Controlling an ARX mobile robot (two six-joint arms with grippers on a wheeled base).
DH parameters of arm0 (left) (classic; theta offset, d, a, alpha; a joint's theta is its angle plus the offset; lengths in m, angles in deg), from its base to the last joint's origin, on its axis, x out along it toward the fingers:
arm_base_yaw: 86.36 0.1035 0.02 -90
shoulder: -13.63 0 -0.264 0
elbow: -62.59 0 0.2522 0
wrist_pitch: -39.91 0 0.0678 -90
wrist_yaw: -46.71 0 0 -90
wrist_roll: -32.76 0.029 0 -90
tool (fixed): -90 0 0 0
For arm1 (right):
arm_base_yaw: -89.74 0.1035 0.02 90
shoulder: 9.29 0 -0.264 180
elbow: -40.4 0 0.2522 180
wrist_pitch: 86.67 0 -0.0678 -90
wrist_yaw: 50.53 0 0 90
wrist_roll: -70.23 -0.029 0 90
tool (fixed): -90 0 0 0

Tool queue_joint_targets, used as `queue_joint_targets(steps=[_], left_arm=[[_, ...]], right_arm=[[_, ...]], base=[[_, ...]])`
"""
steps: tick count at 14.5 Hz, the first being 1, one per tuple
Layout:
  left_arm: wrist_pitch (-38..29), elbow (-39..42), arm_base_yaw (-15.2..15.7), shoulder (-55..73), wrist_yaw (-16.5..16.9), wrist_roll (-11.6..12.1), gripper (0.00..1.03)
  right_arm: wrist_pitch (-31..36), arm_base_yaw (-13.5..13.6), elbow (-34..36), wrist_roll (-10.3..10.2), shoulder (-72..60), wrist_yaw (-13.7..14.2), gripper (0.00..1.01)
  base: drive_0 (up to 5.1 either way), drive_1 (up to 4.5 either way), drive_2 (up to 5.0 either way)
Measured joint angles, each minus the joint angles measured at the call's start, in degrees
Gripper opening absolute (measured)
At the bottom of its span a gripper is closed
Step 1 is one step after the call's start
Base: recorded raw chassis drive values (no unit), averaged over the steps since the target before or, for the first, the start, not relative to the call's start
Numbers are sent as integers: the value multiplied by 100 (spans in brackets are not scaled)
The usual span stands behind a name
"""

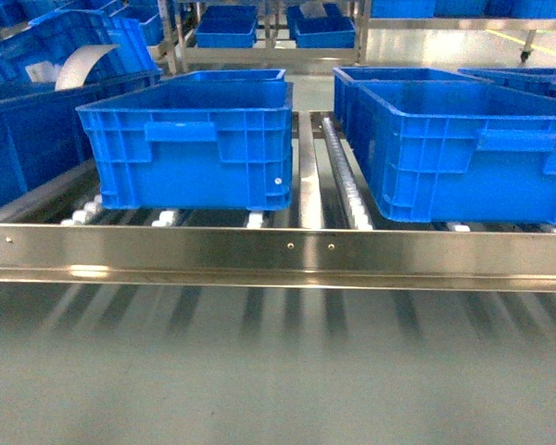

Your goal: Sort blue parts and orange caps into right shelf containers

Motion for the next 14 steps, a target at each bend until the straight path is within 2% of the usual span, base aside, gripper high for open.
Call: queue_joint_targets(steps=[14], left_arm=[[-4, 0, 0, 0, 2, 0, 43]], right_arm=[[7, 0, 0, 2, 0, 4, 45]], base=[[0, 0, 0]])
